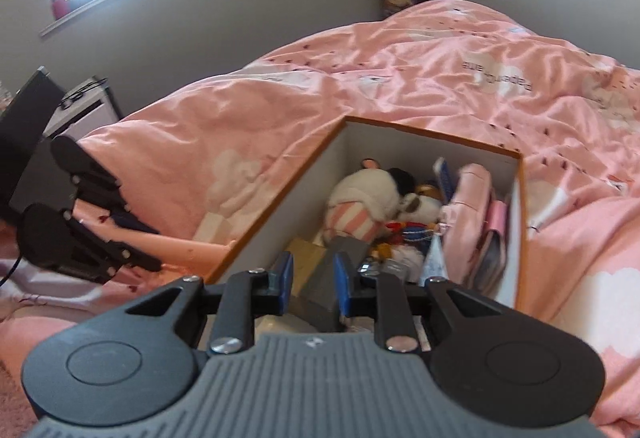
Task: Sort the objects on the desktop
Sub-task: 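Lift the pink selfie stick with the left tool and carry it over the box, then lower the selfie stick into the box and open the left tool, then grasp the white charger with left tool while right tool grasps the yellow tape measure, then carry the white charger and yellow tape measure over the box and lower them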
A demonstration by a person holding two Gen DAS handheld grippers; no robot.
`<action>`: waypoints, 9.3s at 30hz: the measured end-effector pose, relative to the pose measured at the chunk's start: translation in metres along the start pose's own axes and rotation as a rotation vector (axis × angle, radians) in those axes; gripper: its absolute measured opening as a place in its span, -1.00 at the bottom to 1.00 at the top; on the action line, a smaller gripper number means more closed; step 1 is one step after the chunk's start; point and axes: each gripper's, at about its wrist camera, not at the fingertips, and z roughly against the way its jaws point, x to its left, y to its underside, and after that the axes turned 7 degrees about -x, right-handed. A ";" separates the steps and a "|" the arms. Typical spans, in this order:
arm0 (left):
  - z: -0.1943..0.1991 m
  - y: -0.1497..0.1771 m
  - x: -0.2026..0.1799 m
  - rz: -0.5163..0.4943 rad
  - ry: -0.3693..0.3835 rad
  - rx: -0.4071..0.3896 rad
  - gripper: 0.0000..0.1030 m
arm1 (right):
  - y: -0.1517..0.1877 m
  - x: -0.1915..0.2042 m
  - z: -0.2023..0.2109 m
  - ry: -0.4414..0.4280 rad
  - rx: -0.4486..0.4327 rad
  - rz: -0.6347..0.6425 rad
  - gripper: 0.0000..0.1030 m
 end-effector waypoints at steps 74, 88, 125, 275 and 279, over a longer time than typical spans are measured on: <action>-0.078 -0.107 -0.001 0.252 0.637 0.000 -0.28 | 0.000 -0.012 -0.068 -0.557 0.777 0.845 -0.14; -0.083 -0.104 0.009 0.259 0.570 -0.006 -0.28 | 0.014 -0.025 -0.117 -0.703 0.913 0.758 -0.14; -0.052 -0.090 0.009 0.290 0.494 -0.059 -0.26 | 0.013 -0.035 -0.137 -0.584 0.967 0.556 -0.05; -0.061 0.042 0.074 0.485 0.101 -0.023 -0.26 | -0.033 0.068 -0.190 -0.343 0.567 0.381 -0.60; -0.035 0.044 0.072 0.519 0.109 -0.079 -0.26 | -0.050 0.046 -0.169 -0.332 0.470 0.322 -0.60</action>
